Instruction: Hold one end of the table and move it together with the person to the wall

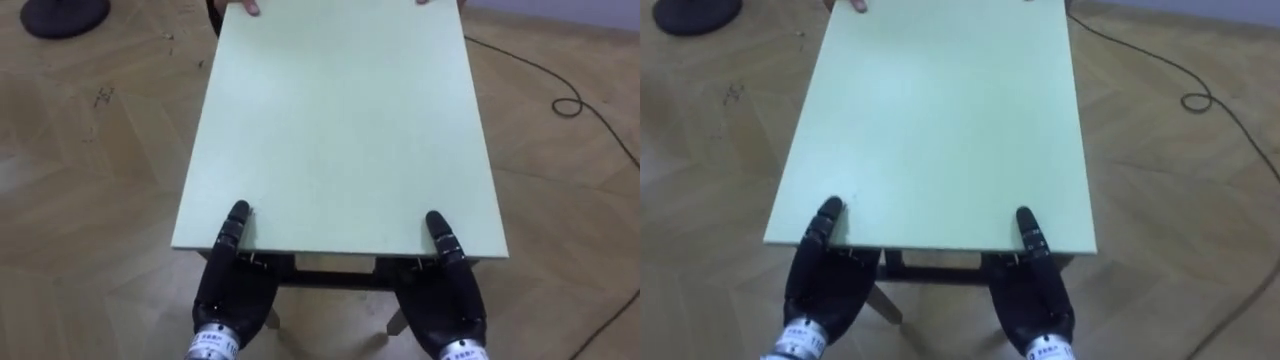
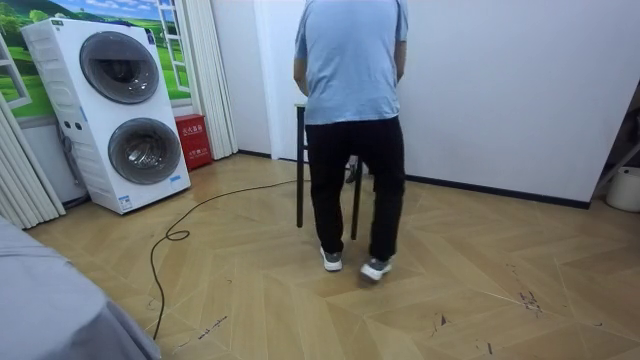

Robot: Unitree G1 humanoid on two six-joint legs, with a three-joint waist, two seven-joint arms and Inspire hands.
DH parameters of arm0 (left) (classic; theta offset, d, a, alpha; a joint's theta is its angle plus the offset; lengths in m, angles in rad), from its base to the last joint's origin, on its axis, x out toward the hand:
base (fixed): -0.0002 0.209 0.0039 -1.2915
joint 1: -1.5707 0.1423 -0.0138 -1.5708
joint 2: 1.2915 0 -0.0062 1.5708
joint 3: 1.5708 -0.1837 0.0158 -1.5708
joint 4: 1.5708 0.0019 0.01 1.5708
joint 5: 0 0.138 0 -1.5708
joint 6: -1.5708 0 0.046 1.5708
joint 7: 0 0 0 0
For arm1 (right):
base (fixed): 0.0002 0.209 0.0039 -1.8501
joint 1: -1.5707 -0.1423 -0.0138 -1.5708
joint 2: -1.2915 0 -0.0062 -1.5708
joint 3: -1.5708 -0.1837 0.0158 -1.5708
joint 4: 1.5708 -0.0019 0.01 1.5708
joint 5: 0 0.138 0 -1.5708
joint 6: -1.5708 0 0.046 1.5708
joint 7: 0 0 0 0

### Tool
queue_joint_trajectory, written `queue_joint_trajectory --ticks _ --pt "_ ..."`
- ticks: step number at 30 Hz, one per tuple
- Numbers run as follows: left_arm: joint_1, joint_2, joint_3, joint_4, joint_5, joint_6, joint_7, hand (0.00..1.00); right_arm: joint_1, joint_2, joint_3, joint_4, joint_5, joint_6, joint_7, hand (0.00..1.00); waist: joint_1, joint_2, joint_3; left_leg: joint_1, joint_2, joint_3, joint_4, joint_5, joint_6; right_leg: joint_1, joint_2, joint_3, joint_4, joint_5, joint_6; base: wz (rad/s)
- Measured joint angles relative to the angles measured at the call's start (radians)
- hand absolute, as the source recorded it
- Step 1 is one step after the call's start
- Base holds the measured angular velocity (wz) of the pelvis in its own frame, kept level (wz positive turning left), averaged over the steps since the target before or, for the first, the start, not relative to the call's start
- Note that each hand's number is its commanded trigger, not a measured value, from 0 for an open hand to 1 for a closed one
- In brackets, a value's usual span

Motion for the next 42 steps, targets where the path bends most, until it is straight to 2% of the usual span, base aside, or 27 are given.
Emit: queue_joint_trajectory --ticks 2,5,8,11,13,14,16,18,20,22,24,25,26,27,28,29,30,31,32,33,34,35,38,42 --pt "0.002 -0.001 -0.003 -0.002 -0.011 -0.001 0.000 1.00 -0.008 -0.004 0.000 -0.002 0.000 0.000 0.000 1.00 -0.002 0.020 -0.0004 -0.010 -0.001 -0.008 0.001 0.001 -0.003 0.005 -0.005 -0.023 0.000 -0.001 0.001 0.37" --pt "0.006 -0.006 -0.016 -0.002 -0.015 -0.023 0.000 1.00 -0.019 -0.022 0.001 -0.002 -0.004 0.001 -0.008 1.00 -0.005 0.032 -0.0005 -0.020 -0.006 -0.011 -0.005 0.012 -0.004 0.020 -0.018 -0.051 0.000 -0.016 0.000 0.42" --pt "0.006 -0.006 -0.030 -0.002 -0.022 -0.029 0.000 1.00 -0.025 -0.025 0.000 -0.002 -0.003 -0.002 -0.012 1.00 -0.009 0.033 -0.0007 -0.021 -0.013 -0.011 -0.009 0.027 -0.003 0.034 -0.030 -0.075 -0.001 -0.030 0.005 0.53" --pt "0.010 -0.008 -0.036 -0.010 -0.022 -0.039 0.000 1.00 -0.032 -0.028 0.001 -0.015 -0.006 -0.012 -0.029 1.00 0.022 0.033 -0.0007 -0.024 -0.018 -0.011 -0.012 0.035 -0.001 0.041 -0.035 -0.083 -0.003 -0.033 0.007 0.28" --pt "0.010 -0.010 -0.037 -0.017 -0.022 -0.045 0.001 1.00 -0.032 -0.032 0.005 -0.033 -0.008 -0.016 -0.042 1.00 0.028 0.035 -0.0003 -0.029 -0.023 -0.011 -0.015 0.042 0.002 0.047 -0.043 -0.102 -0.003 -0.035 0.011 0.33" --pt "0.010 -0.011 -0.039 -0.017 -0.022 -0.048 0.001 1.00 -0.033 -0.035 0.012 -0.033 -0.007 -0.026 -0.042 1.00 0.028 0.037 -0.0002 -0.030 -0.028 -0.010 -0.016 0.044 0.005 0.053 -0.048 -0.101 -0.002 -0.038 0.017 0.42" --pt "0.010 -0.010 -0.048 -0.017 -0.023 -0.067 0.001 1.00 -0.035 -0.035 0.014 -0.033 -0.007 -0.025 -0.042 1.00 0.028 0.037 -0.0005 -0.031 -0.033 0.003 -0.016 0.047 0.010 0.056 -0.058 -0.102 0.004 -0.043 0.025 0.35" --pt "0.010 -0.010 -0.050 -0.017 -0.023 -0.071 0.004 1.00 -0.037 -0.038 0.014 -0.035 -0.010 -0.024 -0.042 1.00 0.026 0.044 0.0019 -0.038 -0.039 0.020 -0.010 0.048 0.014 0.054 -0.074 -0.104 0.029 -0.049 0.034 0.38" --pt "0.010 -0.009 -0.050 -0.016 -0.023 -0.068 0.009 1.00 -0.035 -0.040 0.015 -0.041 -0.010 -0.023 -0.052 1.00 0.006 0.046 0.0028 -0.037 -0.056 0.037 -0.013 0.052 0.032 0.048 -0.107 -0.100 0.095 -0.067 0.058 0.61" --pt "0.010 -0.009 -0.048 -0.012 -0.022 -0.061 0.010 1.00 -0.032 -0.040 0.015 -0.041 -0.011 -0.023 -0.056 1.00 0.001 0.046 0.0036 -0.036 -0.075 0.031 -0.010 0.052 0.048 0.036 -0.135 -0.088 0.161 -0.077 0.069 0.66" --pt "0.012 -0.013 -0.050 -0.010 -0.017 -0.053 0.016 1.00 -0.019 -0.040 0.008 -0.041 -0.015 -0.022 -0.055 1.00 -0.016 0.052 0.0072 -0.037 -0.091 0.018 0.006 0.045 0.064 0.033 -0.154 -0.074 0.229 -0.077 0.069 0.80" --pt "0.012 -0.012 -0.049 -0.010 -0.011 -0.046 0.018 1.00 -0.010 -0.036 0.006 -0.043 -0.015 -0.022 -0.054 1.00 -0.025 0.053 0.0080 -0.043 -0.106 -0.023 0.021 0.040 0.073 0.020 -0.157 -0.033 0.275 -0.077 0.069 0.91" --pt "0.011 -0.021 -0.049 -0.002 -0.011 -0.055 0.018 1.00 -0.006 -0.028 0.007 -0.045 -0.028 -0.022 -0.053 1.00 -0.038 0.055 0.0087 -0.051 -0.119 -0.063 0.036 0.039 0.077 0.002 -0.153 0.018 0.299 -0.084 0.070 0.85" --pt "0.010 -0.021 -0.049 -0.002 -0.010 -0.058 0.017 1.00 -0.006 -0.028 0.004 -0.045 -0.039 -0.022 -0.053 1.00 -0.049 0.057 0.0093 -0.059 -0.128 -0.088 0.042 0.039 0.079 -0.005 -0.143 0.050 0.293 -0.107 0.071 0.75" --pt "0.008 -0.015 -0.045 -0.003 -0.010 -0.058 0.010 1.00 -0.009 -0.015 0.003 -0.045 -0.048 -0.022 -0.053 1.00 -0.052 0.055 0.0084 -0.073 -0.150 -0.145 0.051 0.039 0.080 -0.016 -0.103 0.118 0.235 -0.158 0.063 0.71" --pt "0.005 -0.010 -0.039 -0.003 -0.011 -0.051 0.009 1.00 -0.009 -0.017 0.002 -0.046 -0.047 -0.021 -0.053 1.00 -0.051 0.054 0.0082 -0.081 -0.171 -0.195 0.064 0.040 0.079 -0.028 -0.060 0.178 0.158 -0.171 0.056 0.70" --pt "0.005 -0.008 -0.034 -0.002 -0.012 -0.048 0.009 1.00 -0.009 -0.018 0.002 -0.045 -0.047 -0.021 -0.052 1.00 -0.052 0.052 0.0081 -0.083 -0.180 -0.212 0.067 0.040 0.077 -0.038 -0.040 0.206 0.145 -0.155 0.049 0.99" --pt "0.009 -0.010 -0.038 -0.004 -0.010 -0.037 0.009 1.00 -0.004 -0.020 0.002 -0.045 -0.042 -0.021 -0.047 1.00 -0.065 0.055 0.0056 -0.080 -0.196 -0.238 0.064 0.042 0.072 -0.011 -0.041 0.183 0.149 -0.151 0.030 1.05" --pt "0.011 -0.010 -0.038 -0.005 0.001 -0.026 0.009 1.00 -0.004 -0.026 -0.001 -0.043 -0.036 -0.017 -0.044 1.00 -0.068 0.053 0.0071 -0.076 -0.195 -0.222 0.049 0.046 0.067 0.013 -0.045 0.140 0.136 -0.150 0.028 1.12" --pt "0.011 -0.010 -0.038 -0.005 0.002 -0.024 0.009 1.00 -0.003 -0.024 -0.001 -0.041 -0.035 -0.016 -0.044 1.00 -0.073 0.050 0.0088 -0.072 -0.189 -0.210 0.042 0.048 0.066 0.027 -0.045 0.119 0.131 -0.150 0.028 0.95" --pt "0.011 -0.008 -0.037 -0.005 0.002 -0.023 0.009 1.00 0.001 -0.020 0.001 -0.040 -0.032 -0.016 -0.041 1.00 -0.073 0.040 0.0082 -0.068 -0.175 -0.171 0.027 0.057 0.067 0.047 -0.044 0.097 0.115 -0.150 0.028 0.85" --pt "0.011 -0.003 -0.035 -0.005 0.002 -0.024 0.009 1.00 0.003 -0.019 0.004 -0.040 -0.032 -0.016 -0.040 1.00 -0.066 0.031 0.0078 -0.067 -0.166 -0.148 0.016 0.063 0.067 0.065 -0.039 0.085 0.092 -0.148 0.025 0.69" --pt "0.012 0.004 -0.034 -0.008 0.002 -0.023 0.009 1.00 0.005 -0.018 0.012 -0.040 -0.026 -0.023 -0.037 1.00 -0.021 0.021 0.0072 -0.067 -0.165 -0.162 0.011 0.065 0.065 0.091 -0.029 0.065 0.047 -0.141 0.014 0.27" --pt "0.025 0.010 -0.032 -0.019 0.002 -0.029 0.009 1.00 0.006 -0.018 0.020 -0.040 -0.024 -0.026 -0.034 1.00 0.002 0.019 0.0076 -0.070 -0.167 -0.165 0.012 0.065 0.065 0.116 -0.026 0.039 0.012 -0.135 0.015 0.28"
